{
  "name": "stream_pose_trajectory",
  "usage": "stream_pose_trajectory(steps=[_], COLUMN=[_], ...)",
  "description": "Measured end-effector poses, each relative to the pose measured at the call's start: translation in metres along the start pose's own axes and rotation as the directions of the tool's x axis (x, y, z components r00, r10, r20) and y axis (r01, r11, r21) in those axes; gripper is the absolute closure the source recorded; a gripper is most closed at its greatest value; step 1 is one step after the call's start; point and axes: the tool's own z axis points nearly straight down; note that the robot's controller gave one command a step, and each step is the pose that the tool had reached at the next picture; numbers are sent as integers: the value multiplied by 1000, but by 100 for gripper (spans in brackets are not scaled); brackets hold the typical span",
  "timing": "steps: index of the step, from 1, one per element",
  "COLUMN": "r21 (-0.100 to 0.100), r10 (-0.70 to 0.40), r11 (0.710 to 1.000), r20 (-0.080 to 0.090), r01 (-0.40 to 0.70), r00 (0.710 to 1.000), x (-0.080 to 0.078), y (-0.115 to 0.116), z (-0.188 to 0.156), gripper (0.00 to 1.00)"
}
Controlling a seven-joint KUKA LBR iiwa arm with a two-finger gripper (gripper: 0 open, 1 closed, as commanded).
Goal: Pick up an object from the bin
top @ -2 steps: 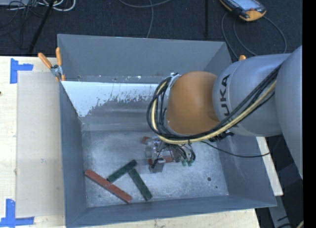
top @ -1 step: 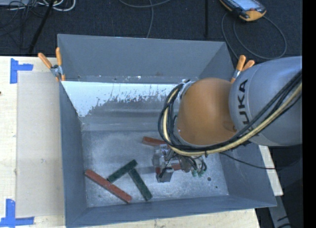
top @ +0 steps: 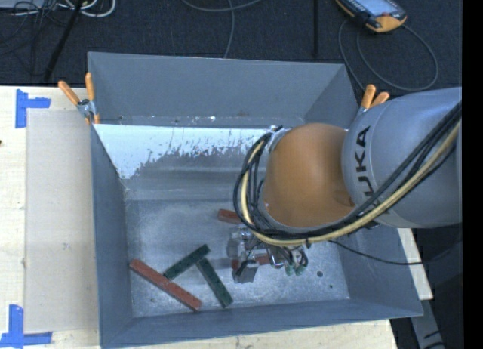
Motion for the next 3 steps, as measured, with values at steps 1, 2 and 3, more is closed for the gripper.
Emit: stream_pose_trajectory(steps=[1,2,3], r21=[0,1,-1], r10=[-4,-2,4], r11=[1000,1000,1000], r20=[2,0,2], r01=[4,2,-4], r00=[1000,1000,1000], x=[-16,1,-6], y=[-1,17,-7], z=[3,1,-3], gripper=[100,100,100])
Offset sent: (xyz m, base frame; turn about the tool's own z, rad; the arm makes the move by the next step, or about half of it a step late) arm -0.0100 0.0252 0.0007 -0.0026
